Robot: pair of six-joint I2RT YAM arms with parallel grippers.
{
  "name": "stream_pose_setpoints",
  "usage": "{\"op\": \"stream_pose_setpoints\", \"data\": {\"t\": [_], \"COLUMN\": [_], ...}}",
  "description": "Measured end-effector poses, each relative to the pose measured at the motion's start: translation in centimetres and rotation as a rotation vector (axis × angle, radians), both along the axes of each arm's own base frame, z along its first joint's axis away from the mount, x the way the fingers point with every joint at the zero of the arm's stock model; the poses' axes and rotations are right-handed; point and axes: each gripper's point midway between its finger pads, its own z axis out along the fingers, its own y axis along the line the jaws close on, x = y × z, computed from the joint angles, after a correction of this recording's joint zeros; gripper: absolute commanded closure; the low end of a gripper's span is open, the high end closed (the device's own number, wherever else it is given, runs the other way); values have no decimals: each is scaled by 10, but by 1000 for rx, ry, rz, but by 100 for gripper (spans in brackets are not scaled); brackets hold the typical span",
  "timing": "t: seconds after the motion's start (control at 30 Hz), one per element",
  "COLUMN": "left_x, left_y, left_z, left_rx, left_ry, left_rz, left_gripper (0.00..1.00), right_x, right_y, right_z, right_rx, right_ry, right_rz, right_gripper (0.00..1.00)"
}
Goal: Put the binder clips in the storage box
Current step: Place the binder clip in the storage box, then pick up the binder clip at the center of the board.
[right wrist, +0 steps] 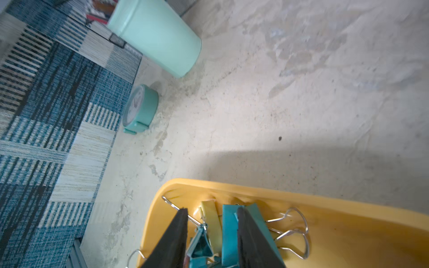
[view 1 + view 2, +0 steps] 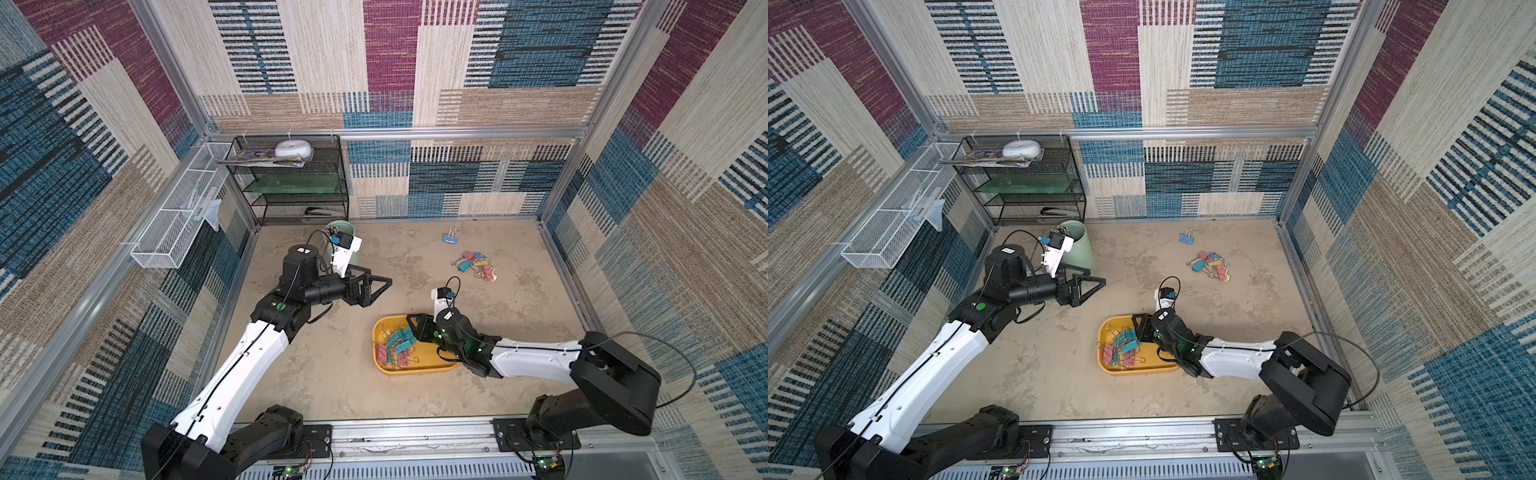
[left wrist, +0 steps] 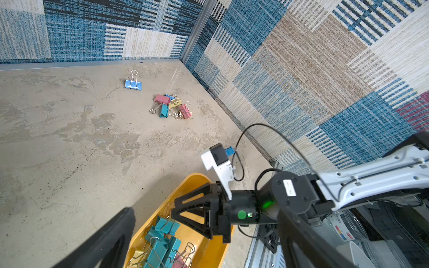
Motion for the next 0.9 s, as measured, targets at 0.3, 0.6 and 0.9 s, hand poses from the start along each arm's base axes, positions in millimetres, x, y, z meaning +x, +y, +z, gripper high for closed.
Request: {"op": "stream_pose_setpoints", "data": {"t": [0.3,0.6,0.9], "left_x": [0,0,0], "left_y": [0,0,-1], "left_z": [0,0,-1], "left_rx": [0,0,-6], "left_ry": [0,-1,16], "left_rz": [-1,0,3], "left_gripper": [0,1,1], "right_x": [90,247,354], "right_y": [-84,-140,-150], "right_z": [109,50,2], "right_rx": [-204,-411,-342], "right_ry": [-212,55,113], "right_rz": [-215,-258,-257], "right_gripper": [44,45,44]}}
